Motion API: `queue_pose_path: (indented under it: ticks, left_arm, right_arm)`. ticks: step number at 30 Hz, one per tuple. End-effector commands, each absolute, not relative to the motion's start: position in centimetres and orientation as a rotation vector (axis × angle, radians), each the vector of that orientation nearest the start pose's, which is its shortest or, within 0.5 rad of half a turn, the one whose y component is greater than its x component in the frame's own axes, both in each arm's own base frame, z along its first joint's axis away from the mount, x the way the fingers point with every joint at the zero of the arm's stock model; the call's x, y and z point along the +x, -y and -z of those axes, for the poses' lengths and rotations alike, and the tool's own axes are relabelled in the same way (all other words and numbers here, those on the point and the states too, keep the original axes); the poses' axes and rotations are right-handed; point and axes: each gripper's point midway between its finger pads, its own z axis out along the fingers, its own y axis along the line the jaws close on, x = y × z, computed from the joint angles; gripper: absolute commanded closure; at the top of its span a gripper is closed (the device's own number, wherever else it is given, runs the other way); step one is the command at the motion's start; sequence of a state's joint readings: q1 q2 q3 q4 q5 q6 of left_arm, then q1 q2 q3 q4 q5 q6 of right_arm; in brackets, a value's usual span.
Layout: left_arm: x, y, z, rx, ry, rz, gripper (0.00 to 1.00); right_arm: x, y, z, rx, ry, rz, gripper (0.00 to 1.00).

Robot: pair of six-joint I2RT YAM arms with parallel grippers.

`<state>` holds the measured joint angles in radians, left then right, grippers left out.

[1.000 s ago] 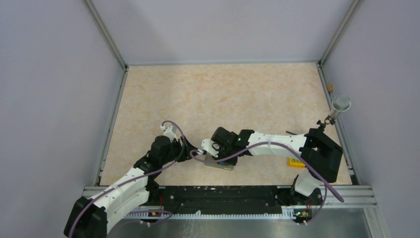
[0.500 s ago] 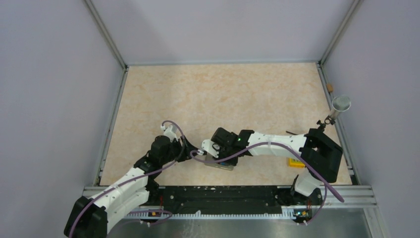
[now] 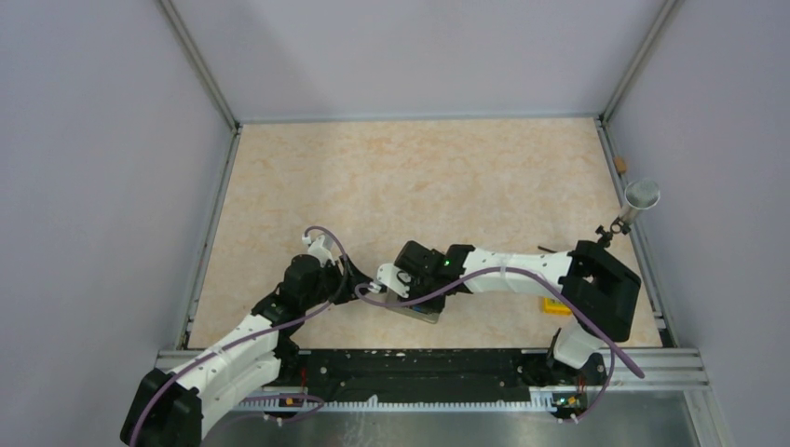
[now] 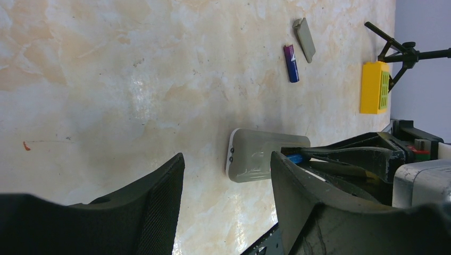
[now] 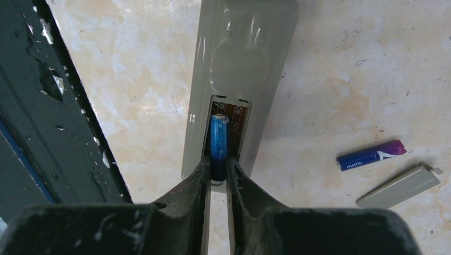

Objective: Load the batteries into the remote control

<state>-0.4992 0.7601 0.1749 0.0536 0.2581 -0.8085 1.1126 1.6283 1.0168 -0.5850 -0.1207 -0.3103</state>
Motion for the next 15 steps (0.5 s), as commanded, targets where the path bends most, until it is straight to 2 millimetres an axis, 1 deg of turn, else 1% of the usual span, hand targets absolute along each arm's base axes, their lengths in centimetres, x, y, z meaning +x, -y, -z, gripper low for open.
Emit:
queue_pose_path:
  ticks: [1,7,15]
  left_arm:
    - [19.20,18.91,-6.99,-0.162,-2.219,1.039,0.38]
    - [19.20,18.93,-7.02,-0.162,-2.215,1.042,0.38]
    - [19.18,18.98,-7.03,-0.159,-2.216,1.044,0.38]
  right_arm:
    - [13.35,-31.37,-4.79,-1.861,-2.078,-0.417,0.86]
    - [13.31,-31.50,-4.93,-1.861,-2.080,-0.418,0.84]
    - [13.60,-31.74,-5.66,-1.839,-2.076,-0.411,0.81]
